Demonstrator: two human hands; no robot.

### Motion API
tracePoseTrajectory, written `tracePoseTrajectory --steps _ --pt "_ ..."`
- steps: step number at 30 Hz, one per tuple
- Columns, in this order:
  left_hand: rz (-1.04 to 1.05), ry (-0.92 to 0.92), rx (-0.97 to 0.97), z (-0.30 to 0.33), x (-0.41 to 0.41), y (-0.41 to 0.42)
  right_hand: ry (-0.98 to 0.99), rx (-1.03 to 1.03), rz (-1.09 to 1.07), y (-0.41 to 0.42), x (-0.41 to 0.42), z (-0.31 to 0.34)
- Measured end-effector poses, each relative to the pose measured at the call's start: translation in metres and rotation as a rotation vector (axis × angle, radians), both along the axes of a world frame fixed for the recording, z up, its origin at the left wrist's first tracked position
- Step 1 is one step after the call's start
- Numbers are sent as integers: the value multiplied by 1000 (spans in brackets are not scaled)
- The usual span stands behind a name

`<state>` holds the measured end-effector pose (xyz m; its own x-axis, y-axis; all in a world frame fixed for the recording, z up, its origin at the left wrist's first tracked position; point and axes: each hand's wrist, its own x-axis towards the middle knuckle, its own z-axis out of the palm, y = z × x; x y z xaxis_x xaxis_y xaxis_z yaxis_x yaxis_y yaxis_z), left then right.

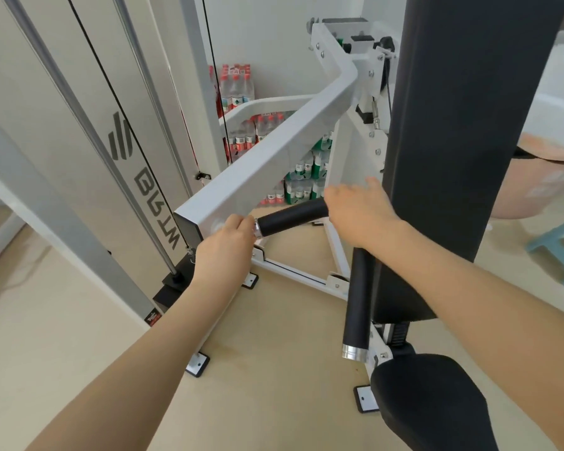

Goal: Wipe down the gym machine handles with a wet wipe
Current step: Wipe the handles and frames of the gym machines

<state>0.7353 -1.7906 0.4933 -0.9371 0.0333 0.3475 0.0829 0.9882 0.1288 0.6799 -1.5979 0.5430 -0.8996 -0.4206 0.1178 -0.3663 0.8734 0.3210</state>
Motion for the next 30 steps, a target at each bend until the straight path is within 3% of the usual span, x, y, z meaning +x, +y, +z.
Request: tracePoseTrajectory --steps 2,5,10,13,16,22,27,30 --pt "8 28 74 5 8 13 -120 -161 -92 16 2 0" --pt "-162 73 233 9 20 36 -439 -567 -280 25 4 3" --pt "-348 -169 534 12 29 78 -658 -1060 -465 33 18 -3" --pt "-301 -329 805 18 27 90 -744 -1090 -513 41 32 -10" --pt "-249 -351 1014 24 16 90 -850 -1167 -534 47 40 -10" --pt "-279 -362 1051 30 8 94 -654 -1137 -261 40 21 -9" --pt "-270 -395 1058 24 0 95 -593 -1204 -315 52 46 -19" --pt "-256 -410 1062 20 -3 98 -678 -1205 -387 68 53 -25"
